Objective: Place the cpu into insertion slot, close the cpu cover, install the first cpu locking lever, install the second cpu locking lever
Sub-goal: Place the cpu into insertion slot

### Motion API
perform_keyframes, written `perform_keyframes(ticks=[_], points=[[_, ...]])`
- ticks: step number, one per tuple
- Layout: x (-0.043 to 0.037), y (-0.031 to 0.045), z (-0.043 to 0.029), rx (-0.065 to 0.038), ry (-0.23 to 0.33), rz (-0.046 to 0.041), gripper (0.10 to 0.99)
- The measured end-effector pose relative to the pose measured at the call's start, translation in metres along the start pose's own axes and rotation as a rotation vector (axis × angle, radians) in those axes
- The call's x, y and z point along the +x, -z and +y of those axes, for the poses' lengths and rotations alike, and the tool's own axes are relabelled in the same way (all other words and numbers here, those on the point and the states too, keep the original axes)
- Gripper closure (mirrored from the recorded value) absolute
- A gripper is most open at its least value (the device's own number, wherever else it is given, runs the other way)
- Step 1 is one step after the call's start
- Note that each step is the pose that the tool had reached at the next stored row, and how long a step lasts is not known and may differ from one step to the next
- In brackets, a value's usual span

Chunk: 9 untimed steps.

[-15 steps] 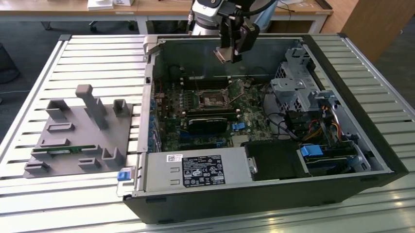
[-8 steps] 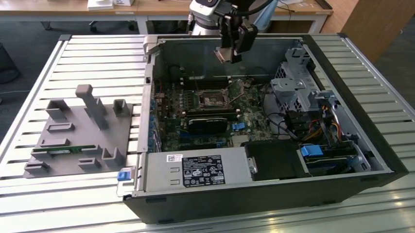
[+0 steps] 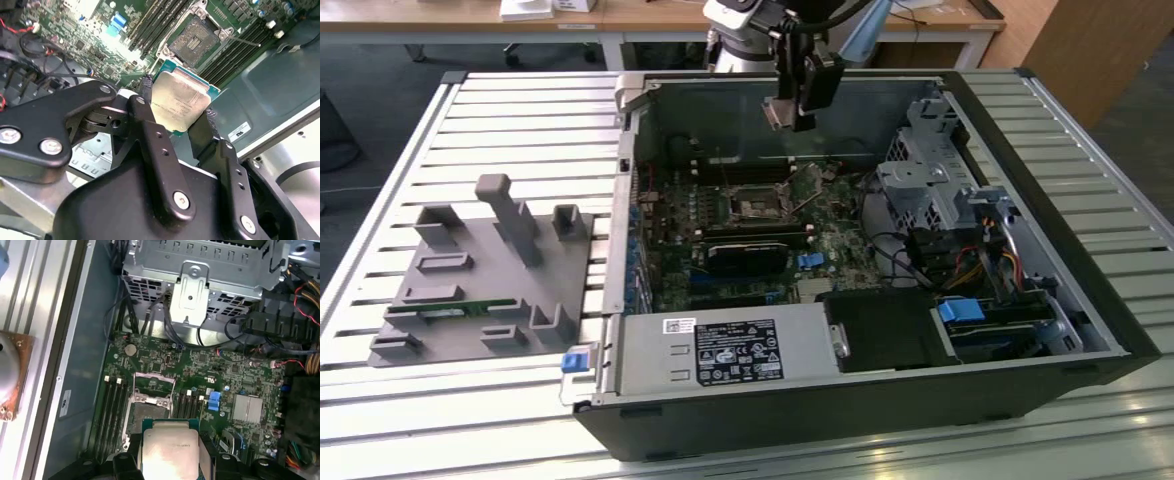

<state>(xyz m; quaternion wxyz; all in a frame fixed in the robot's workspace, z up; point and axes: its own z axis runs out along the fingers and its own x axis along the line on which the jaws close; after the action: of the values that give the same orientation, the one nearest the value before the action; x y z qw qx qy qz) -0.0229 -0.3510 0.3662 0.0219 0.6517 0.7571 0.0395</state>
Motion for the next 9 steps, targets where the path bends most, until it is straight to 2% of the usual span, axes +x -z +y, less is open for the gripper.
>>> perform_keyframes(ticks=[9], points=[[0.0,-0.0014,-0.0004,-0.002,-0.117,-0.0105,0.549]])
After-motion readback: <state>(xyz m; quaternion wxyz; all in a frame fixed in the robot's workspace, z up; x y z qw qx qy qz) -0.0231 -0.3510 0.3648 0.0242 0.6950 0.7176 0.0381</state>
